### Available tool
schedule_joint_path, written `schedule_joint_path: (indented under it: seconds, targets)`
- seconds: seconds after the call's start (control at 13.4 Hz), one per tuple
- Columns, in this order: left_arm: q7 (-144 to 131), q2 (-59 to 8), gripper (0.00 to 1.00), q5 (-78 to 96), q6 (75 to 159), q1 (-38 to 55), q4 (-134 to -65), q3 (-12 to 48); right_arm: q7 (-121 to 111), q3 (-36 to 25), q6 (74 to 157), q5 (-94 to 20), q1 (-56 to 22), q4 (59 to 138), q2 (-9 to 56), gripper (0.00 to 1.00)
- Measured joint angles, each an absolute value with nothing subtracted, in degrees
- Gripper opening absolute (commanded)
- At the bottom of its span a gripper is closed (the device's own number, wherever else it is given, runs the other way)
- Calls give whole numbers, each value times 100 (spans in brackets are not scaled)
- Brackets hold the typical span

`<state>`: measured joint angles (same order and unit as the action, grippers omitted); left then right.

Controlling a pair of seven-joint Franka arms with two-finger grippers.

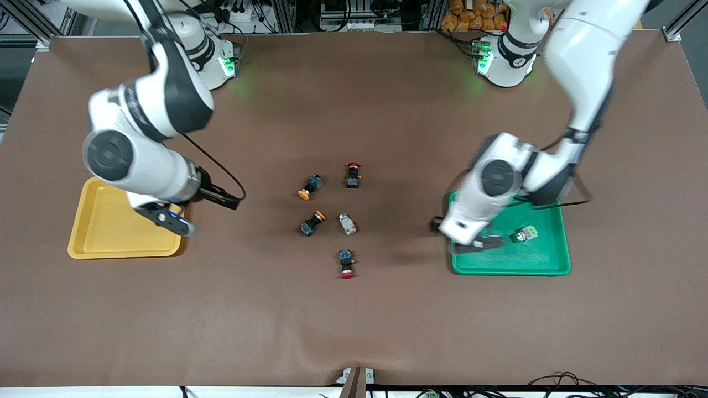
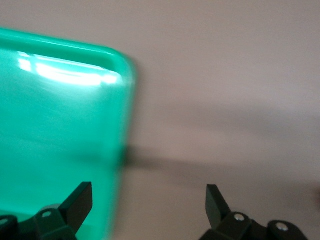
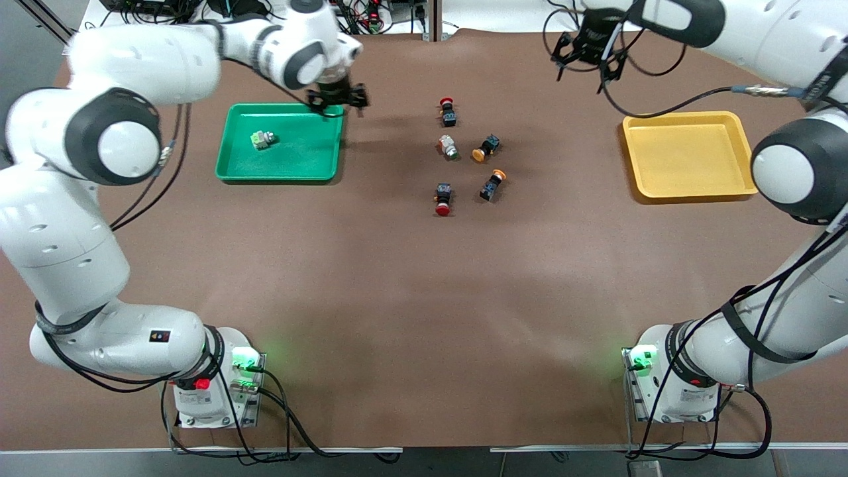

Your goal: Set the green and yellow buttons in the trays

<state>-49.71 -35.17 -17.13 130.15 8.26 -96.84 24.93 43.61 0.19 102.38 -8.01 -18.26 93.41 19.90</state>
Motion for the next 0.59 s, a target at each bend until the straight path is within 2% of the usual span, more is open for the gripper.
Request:
schedule_joint_path:
  seconds: [0.22, 0.45, 0.59]
  targets:
    - [-6246, -4331, 100, -1668, 13048, 1794, -8836, 2459, 4516, 18, 10815, -1197, -1952, 9709, 2149, 100]
    - [-7086, -5010, 100, -1668, 13102, 2309, -8046, 2386, 5092, 24, 11439, -1230, -2300, 10030, 2184, 100]
    - [-7345, -5248, 100, -1668, 13348, 2474, -7815, 2279, 5436, 24, 11675, -1231, -2534, 10081, 2270, 100]
